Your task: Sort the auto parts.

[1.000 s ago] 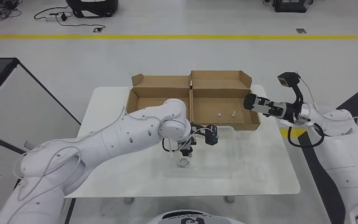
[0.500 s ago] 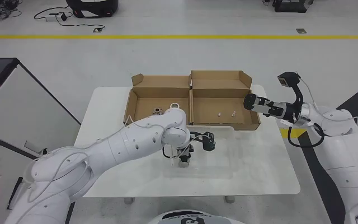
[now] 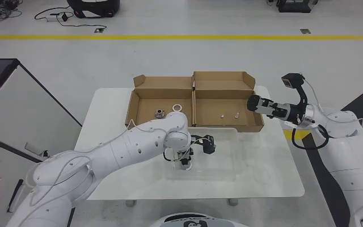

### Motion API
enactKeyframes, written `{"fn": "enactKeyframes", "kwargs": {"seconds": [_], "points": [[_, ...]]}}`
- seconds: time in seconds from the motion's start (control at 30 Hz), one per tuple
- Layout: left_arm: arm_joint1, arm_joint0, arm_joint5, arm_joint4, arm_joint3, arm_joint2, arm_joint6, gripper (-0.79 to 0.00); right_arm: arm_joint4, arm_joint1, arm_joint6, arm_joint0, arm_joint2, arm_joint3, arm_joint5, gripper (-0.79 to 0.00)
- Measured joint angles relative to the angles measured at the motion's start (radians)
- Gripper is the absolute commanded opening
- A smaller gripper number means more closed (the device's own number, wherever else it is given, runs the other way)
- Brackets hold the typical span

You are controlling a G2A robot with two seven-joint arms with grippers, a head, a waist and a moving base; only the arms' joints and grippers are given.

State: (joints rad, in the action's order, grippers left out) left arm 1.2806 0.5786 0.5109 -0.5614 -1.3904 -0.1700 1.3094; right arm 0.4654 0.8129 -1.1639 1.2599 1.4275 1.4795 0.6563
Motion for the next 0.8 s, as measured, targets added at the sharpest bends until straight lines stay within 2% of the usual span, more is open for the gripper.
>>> {"fn": "enactKeyframes", "kwargs": {"seconds": [0.33, 0.8], "points": [[0.000, 0.007, 0.003, -0.010, 0.013, 0.000, -0.003, -0.545, 0.000, 0.000, 0.000, 0.000, 0.000, 0.000, 0.000, 0.000], [0.008, 0.016, 0.006, -0.022, 0.031, 0.000, -0.006, -0.579, 0.000, 0.000, 0.000, 0.000, 0.000, 0.000, 0.000, 0.000]]}}
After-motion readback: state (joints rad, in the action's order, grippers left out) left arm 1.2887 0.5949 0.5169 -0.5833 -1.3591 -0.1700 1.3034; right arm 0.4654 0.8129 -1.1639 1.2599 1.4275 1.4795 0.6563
